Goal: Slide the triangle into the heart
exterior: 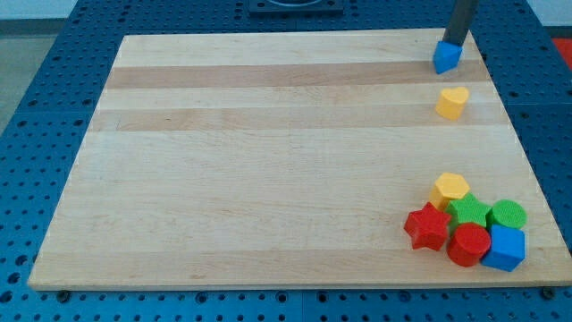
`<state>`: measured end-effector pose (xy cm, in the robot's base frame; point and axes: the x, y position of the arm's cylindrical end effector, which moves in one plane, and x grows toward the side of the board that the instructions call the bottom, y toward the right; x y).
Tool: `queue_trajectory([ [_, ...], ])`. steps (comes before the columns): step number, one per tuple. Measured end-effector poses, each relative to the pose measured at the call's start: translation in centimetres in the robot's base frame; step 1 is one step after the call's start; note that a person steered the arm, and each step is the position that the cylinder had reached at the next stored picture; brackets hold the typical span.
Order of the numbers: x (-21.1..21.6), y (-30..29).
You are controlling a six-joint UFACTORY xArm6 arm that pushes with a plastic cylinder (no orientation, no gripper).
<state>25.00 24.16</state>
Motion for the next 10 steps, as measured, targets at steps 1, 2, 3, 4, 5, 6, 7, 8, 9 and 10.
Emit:
queue_trajectory([
  [1, -0.8, -1.5],
  [2, -0.9, -2.2],
  [3, 1.3, -1.7],
  [4, 3.3, -1.5],
  [5, 4.5, -1.5],
  [6, 4.8, -1.5],
  [7, 5.6, -1.5],
  [8, 5.7, -1.5],
  [9, 6.2, -1.5],
  [10, 6.3, -1.5],
])
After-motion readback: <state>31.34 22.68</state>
